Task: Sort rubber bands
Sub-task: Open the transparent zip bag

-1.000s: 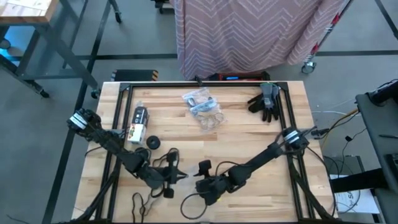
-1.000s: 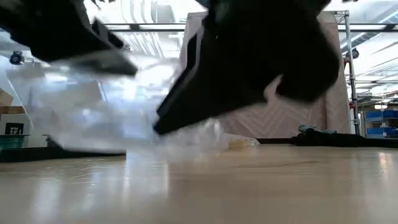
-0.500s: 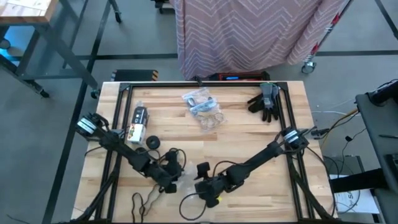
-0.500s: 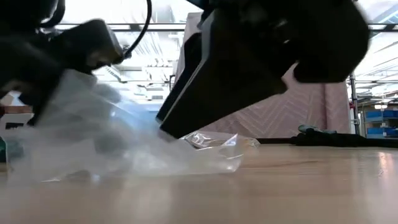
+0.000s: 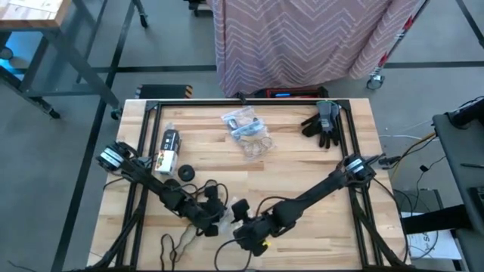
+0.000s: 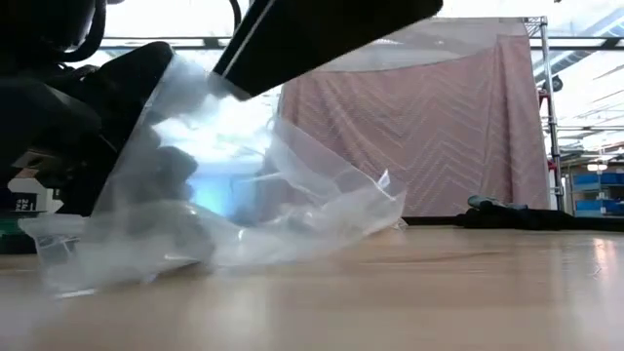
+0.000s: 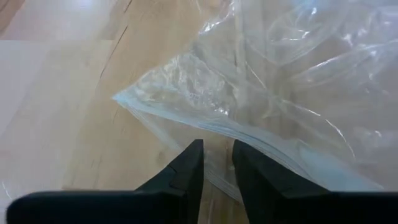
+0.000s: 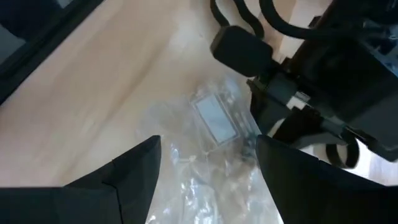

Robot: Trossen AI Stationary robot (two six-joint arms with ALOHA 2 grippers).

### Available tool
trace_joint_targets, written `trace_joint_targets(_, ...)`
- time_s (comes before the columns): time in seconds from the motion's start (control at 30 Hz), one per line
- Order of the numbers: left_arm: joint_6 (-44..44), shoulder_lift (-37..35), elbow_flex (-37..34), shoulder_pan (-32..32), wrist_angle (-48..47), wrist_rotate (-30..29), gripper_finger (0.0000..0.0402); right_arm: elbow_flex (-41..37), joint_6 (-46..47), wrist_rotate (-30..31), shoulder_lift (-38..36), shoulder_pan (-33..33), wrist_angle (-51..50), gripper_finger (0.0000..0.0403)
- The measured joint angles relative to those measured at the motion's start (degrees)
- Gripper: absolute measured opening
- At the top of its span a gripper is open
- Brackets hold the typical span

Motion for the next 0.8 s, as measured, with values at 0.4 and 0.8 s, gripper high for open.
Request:
trace_joint_targets(0.4, -4.58, 0.17, -0.07, 0.86, -0.38, 0.29, 0.0090, 5.85, 25.83, 6.67, 0.32, -1.22, -8.18, 0.0228)
trace_joint_targets(0.8, -13.41, 0.24, -0.11, 1.68, -4.57, 0.20, 0.0091, 1.18, 43.54, 14.68, 9.08, -1.50, -6.31, 0.0196)
